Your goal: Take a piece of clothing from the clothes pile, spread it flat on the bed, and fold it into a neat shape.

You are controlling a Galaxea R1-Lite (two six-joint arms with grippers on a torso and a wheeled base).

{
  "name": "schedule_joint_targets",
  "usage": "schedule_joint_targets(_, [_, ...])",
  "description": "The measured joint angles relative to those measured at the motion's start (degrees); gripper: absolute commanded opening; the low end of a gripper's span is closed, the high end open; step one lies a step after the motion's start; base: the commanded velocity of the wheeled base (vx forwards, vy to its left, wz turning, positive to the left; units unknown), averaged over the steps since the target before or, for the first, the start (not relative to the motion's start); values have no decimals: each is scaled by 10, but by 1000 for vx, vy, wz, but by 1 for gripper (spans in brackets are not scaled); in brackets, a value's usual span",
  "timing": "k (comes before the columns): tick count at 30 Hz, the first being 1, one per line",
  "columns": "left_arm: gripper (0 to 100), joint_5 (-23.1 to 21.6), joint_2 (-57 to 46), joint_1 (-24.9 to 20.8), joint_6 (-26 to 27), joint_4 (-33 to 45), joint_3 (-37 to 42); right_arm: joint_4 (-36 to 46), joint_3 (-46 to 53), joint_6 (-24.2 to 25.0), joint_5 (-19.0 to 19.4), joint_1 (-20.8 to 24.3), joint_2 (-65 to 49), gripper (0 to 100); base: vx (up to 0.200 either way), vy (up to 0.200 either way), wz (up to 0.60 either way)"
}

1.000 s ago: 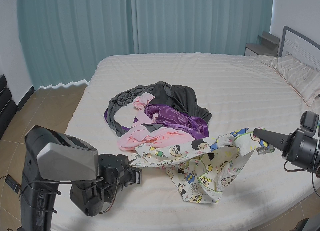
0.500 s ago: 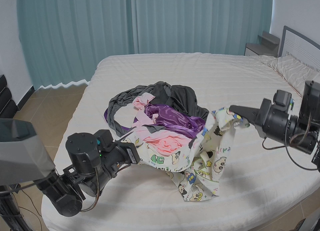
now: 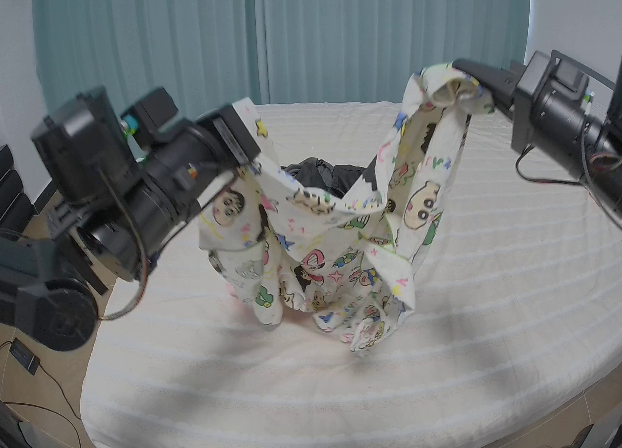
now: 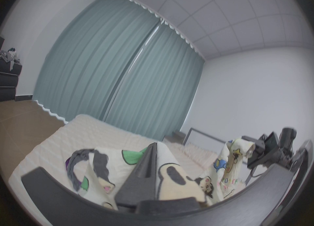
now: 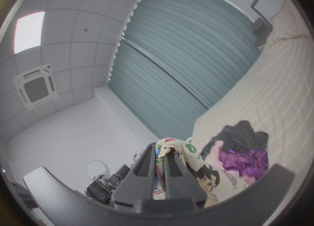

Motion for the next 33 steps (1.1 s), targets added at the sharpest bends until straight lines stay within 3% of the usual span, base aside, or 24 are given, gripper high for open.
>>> schedule_joint_targets(7, [0, 2, -58, 4, -3, 19, -34, -10, -12, 2, 14, 3, -49, 0, 0, 0, 0])
schedule_joint_targets(11, [0, 4, -63, 4, -17, 19, 11, -11, 22, 4, 18, 2, -51, 0, 0, 0, 0])
schedule_joint_targets(20, [0, 6, 12, 3, -124, 17, 70, -43, 86, 31, 17, 12, 27, 0, 0, 0, 0])
schedule_joint_targets(33, [0, 7, 50, 6, -147, -6, 173, -84, 195, 57, 18, 7, 47, 0, 0, 0, 0])
